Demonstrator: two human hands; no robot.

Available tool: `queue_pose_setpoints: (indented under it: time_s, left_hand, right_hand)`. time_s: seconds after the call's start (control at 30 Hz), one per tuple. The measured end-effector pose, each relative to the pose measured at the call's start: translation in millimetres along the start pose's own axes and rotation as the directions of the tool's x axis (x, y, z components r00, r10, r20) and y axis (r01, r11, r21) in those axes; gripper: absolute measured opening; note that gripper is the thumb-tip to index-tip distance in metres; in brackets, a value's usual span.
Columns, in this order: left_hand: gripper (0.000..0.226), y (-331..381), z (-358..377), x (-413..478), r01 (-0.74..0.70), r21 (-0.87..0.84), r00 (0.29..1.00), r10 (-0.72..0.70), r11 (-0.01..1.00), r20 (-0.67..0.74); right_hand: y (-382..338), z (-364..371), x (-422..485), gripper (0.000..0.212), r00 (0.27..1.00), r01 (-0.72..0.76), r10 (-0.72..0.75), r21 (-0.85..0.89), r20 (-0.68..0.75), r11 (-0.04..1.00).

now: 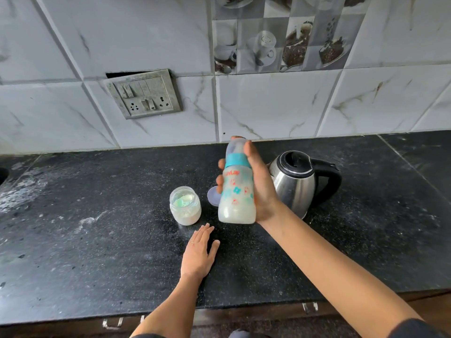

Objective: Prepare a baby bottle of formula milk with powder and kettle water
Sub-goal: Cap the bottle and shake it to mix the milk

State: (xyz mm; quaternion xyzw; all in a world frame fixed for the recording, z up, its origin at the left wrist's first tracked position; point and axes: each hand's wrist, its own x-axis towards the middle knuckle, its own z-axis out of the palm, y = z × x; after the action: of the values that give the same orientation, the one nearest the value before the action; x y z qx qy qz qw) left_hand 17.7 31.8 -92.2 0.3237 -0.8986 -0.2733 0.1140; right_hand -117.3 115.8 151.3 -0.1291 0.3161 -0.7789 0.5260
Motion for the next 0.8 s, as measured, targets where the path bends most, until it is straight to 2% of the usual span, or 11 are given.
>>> queue_pose_setpoints:
  time_s: [0.13, 0.3, 0.43, 0.6, 0.73, 0.8]
  left_hand:
    - [0.049, 0.5, -0.2, -0.8, 0.008, -0.007, 1.000, -0.008, 1.000, 0.015]
    - [0.048, 0.5, -1.1, -0.6, -0.002, -0.015, 1.000, 0.002, 1.000, 0.002]
    - [0.048, 1.0, -1.4, -1.0, 0.005, -0.018, 1.000, -0.005, 1.000, 0.006]
    - [0.049, -0.2, -0.5, -0.5, -0.001, -0.014, 1.000, 0.001, 1.000, 0.005]
    - [0.049, -0.3, -0.5, -0.4, 0.010, -0.015, 1.000, -0.010, 1.000, 0.009]
    - [0.049, 0.0, -0.8, -0.5, 0.009, -0.013, 1.000, -0.009, 1.000, 0.011]
  right_hand:
    - [-16.8, -4.2, 10.7, 0.058, 0.997, 0.041, -0.032, 0.138, -0.065, 0.990]
    - [-8.4, 3.1, -3.9, 0.050, 1.000, 0.004, -0.004, -0.026, -0.001, 1.000]
    - [-26.1, 4.2, 8.9, 0.055, 0.993, 0.088, -0.076, 0.136, -0.087, 0.987]
    - [-10.4, 8.8, -3.2, 0.049, 1.000, 0.018, -0.018, -0.037, 0.001, 0.999]
    - [-21.1, 8.4, 8.9, 0.060, 0.997, 0.053, -0.047, 0.108, -0.060, 0.993]
    - [-13.3, 7.3, 4.0, 0.056, 0.999, 0.033, -0.033, 0.047, -0.014, 0.998]
